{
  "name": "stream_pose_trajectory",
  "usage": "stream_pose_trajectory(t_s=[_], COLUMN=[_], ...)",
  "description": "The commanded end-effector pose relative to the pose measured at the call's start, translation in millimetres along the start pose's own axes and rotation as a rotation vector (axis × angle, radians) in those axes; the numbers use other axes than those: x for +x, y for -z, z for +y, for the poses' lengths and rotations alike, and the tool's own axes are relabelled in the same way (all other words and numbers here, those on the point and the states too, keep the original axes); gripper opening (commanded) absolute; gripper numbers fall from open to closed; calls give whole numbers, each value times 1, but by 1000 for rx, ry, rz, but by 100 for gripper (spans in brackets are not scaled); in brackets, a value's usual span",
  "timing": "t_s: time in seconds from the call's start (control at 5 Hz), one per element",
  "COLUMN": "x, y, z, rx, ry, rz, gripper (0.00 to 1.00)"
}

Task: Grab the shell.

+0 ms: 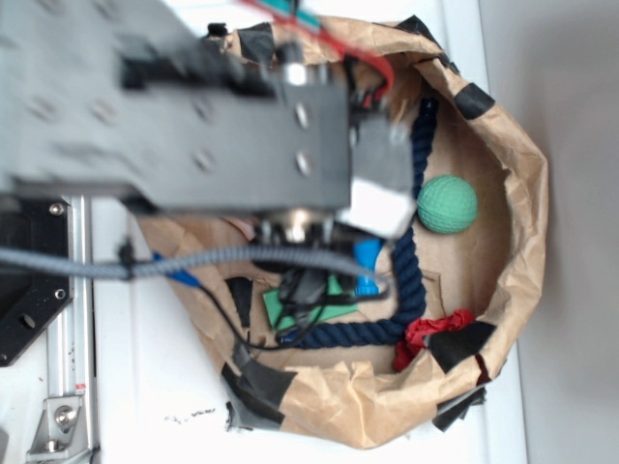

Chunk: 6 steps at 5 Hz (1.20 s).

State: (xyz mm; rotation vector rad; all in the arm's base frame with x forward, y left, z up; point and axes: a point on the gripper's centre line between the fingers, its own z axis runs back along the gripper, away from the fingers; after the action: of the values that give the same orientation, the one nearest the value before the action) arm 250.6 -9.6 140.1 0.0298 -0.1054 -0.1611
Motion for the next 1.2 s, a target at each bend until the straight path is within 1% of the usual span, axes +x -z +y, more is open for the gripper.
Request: stream_pose_trajectory(t_s=[0.0,0.2,0.4,0.6,0.8,1.0], x=[7,-14,-35,-41,-33,-24], y=[-45,-7,37,62,75,84], z=[11,19,9,2,-6,-14], rx=[33,-1,-9,-15,-39,-44], ry=[-45,59,267,310,283,291], rz=[-38,-32,12,34,20,27], gripper=[75,100,100,100,100,100])
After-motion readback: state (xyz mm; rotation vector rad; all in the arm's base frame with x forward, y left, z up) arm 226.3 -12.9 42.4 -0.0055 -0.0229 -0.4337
